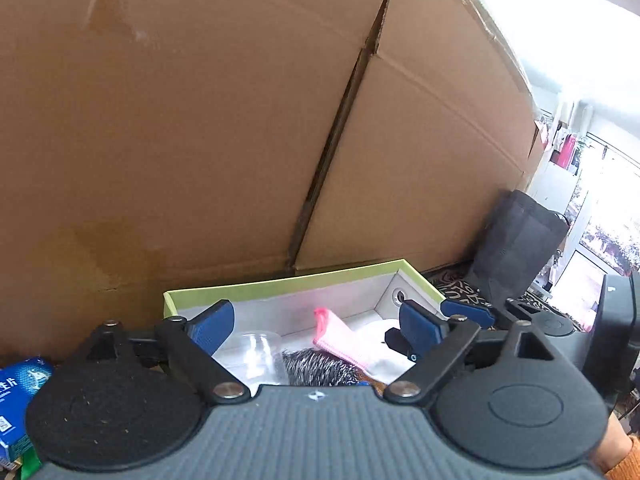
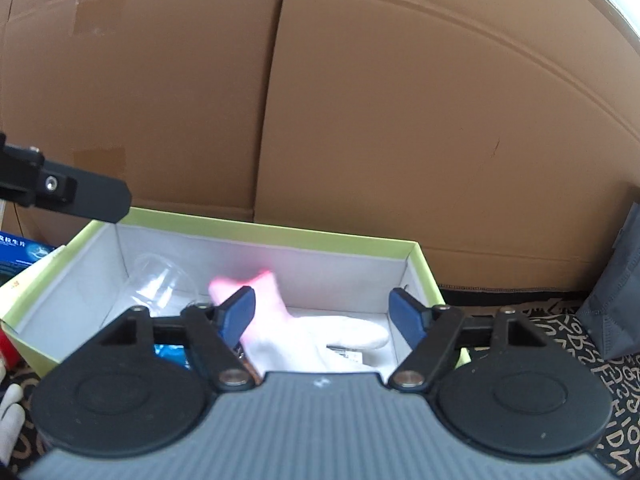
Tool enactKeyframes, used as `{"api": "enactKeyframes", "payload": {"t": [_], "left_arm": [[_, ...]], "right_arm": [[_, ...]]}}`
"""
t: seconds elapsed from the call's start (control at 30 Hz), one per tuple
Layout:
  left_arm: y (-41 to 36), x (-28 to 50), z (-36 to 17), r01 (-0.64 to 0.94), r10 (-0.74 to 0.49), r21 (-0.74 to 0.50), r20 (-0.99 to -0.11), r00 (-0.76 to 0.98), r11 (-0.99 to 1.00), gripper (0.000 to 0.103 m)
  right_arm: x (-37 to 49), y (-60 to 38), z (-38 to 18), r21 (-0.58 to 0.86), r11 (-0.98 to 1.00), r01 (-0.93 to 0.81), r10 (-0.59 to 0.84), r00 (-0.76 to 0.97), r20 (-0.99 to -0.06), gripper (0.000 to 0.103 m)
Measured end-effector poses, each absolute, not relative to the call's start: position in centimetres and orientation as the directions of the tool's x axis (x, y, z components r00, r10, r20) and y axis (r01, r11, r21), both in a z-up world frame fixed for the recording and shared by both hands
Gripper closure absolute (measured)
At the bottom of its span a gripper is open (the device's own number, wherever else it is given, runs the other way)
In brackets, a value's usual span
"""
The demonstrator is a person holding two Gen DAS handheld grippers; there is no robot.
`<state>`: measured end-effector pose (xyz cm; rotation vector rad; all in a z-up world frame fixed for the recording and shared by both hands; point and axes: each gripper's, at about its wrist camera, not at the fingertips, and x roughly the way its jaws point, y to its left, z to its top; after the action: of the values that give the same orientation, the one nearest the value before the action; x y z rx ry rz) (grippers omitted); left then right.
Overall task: Organize objects
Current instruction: 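Carry the steel wool and glove into the green shoebox and release both, then grasp the bag of wooden sticks with the left tool while the right tool grasps the white glove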
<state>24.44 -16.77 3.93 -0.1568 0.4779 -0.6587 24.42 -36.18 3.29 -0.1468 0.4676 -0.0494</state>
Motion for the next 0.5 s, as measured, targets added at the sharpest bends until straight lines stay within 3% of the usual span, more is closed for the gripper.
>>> {"api": "enactKeyframes", "payload": {"t": [0.17, 0.4, 0.5], "left_arm": [[-15.8, 23.5, 4.9, 0.564, -0.620, -0.259, -0.358, 0.698, 0.784, 0.010], [-14.3, 19.5, 7.0, 0.554, -0.589, -0.203, -0.326, 0.739, 0.807, 0.010], [-13.0, 17.0, 7.2, 0.553, -0.578, -0.173, -0.310, 0.755, 0.815, 0.010]], "right_arm": [[24.1, -36.3, 4.6, -0.157, 0.987, 0.020, -0.087, 0.898, -0.432, 0.021], [19.3, -34.3, 7.9, -0.145, 0.989, 0.021, -0.070, 0.938, -0.339, 0.002], [16.5, -33.2, 8.8, -0.135, 0.991, 0.017, -0.059, 0.948, -0.312, 0.000]]}}
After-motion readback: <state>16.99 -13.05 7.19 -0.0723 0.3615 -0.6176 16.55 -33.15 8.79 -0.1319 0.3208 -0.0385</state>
